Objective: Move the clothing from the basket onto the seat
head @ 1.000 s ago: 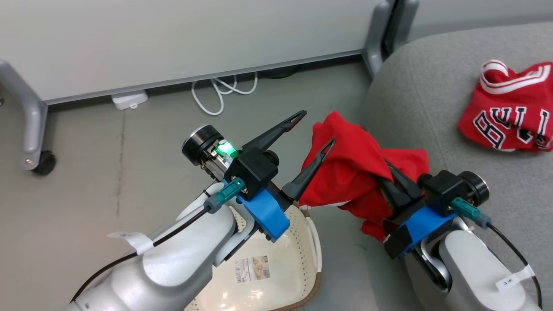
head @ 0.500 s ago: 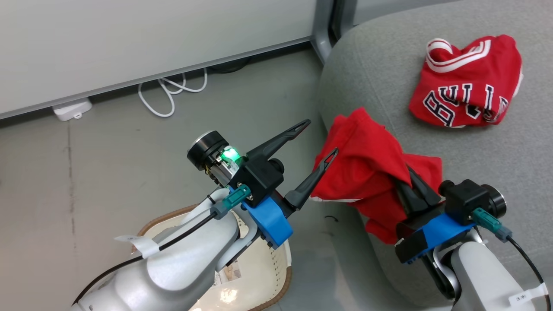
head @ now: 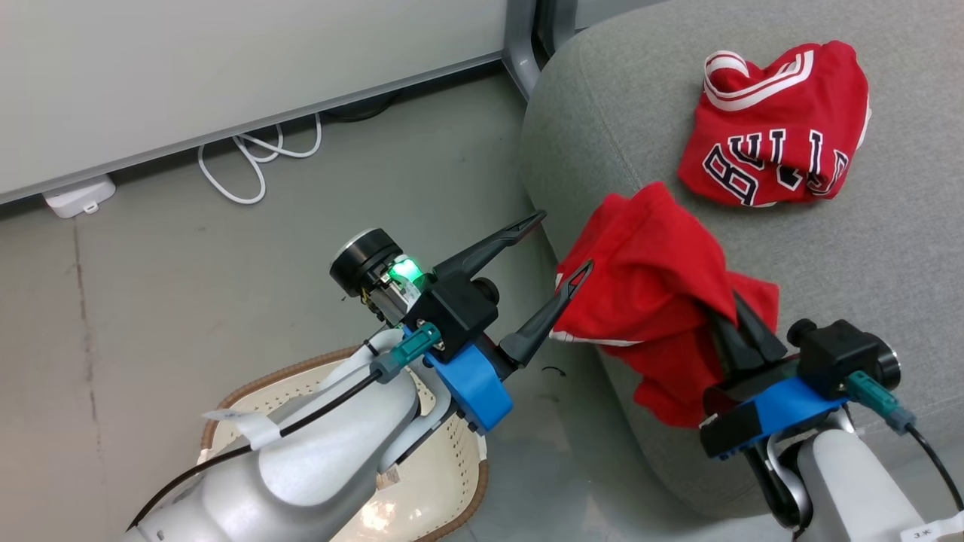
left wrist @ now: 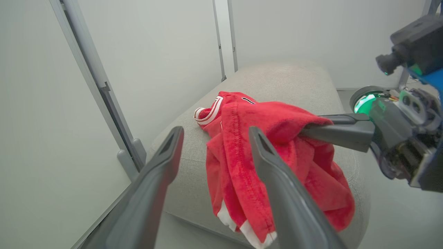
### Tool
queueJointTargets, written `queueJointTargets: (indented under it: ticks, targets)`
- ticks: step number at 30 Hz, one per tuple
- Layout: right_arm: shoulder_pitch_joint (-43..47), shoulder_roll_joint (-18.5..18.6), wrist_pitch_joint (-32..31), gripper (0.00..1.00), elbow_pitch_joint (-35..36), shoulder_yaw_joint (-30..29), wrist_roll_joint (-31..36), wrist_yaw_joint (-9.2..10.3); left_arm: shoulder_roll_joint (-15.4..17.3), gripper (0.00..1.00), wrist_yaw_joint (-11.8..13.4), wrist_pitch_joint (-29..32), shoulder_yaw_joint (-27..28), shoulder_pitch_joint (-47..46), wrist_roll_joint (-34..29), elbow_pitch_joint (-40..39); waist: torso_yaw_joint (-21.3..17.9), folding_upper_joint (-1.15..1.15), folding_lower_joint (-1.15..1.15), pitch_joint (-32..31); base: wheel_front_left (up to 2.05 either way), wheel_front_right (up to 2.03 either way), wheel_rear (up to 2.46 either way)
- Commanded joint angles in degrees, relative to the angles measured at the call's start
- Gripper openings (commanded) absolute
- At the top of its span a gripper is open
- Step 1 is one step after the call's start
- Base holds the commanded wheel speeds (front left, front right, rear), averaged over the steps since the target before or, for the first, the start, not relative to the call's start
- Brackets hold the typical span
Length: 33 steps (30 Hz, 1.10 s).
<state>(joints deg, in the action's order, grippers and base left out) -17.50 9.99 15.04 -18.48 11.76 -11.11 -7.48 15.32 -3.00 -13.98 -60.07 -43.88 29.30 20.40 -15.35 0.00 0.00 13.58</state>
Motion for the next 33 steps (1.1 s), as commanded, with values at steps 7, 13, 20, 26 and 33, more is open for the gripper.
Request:
queueJointTargets:
  ticks: [7,13,20,26,33]
  targets:
    - [-3.83,-1.1,0.21,0.0,3.02,-3.33,0.53,-0.03,0.92,1.0,0.64,-0.27,0.73,-1.28,0.17,-0.56,0.81,0.0,0.0,2.22,0.0,0.0,0.0]
    - [-12.02,-1.69,0.21,0.0,6.23,-7.53,2.03,-0.03,1.95,1.0,0.65,0.07,0.81,-3.31,-0.8,-1.58,1.78,0.0,0.0,7.0,0.0,0.0,0.0]
    - [-25.01,0.16,0.21,0.0,9.2,-14.57,4.42,-0.02,3.84,1.0,0.18,1.09,0.75,-6.99,-2.4,-3.4,2.99,0.0,0.0,14.89,0.0,0.0,0.0]
    - [-34.02,5.23,0.2,0.0,9.38,-22.5,5.95,-0.03,5.2,1.0,-0.24,1.61,0.79,-10.33,-4.09,-5.0,3.93,0.0,0.0,21.06,0.0,0.0,0.0]
    - [-37.69,11.29,0.21,0.0,6.24,-30.35,6.58,-0.03,6.09,1.0,-0.22,1.65,1.04,-12.37,-4.81,-5.99,4.03,0.0,0.0,25.43,0.0,0.0,0.0]
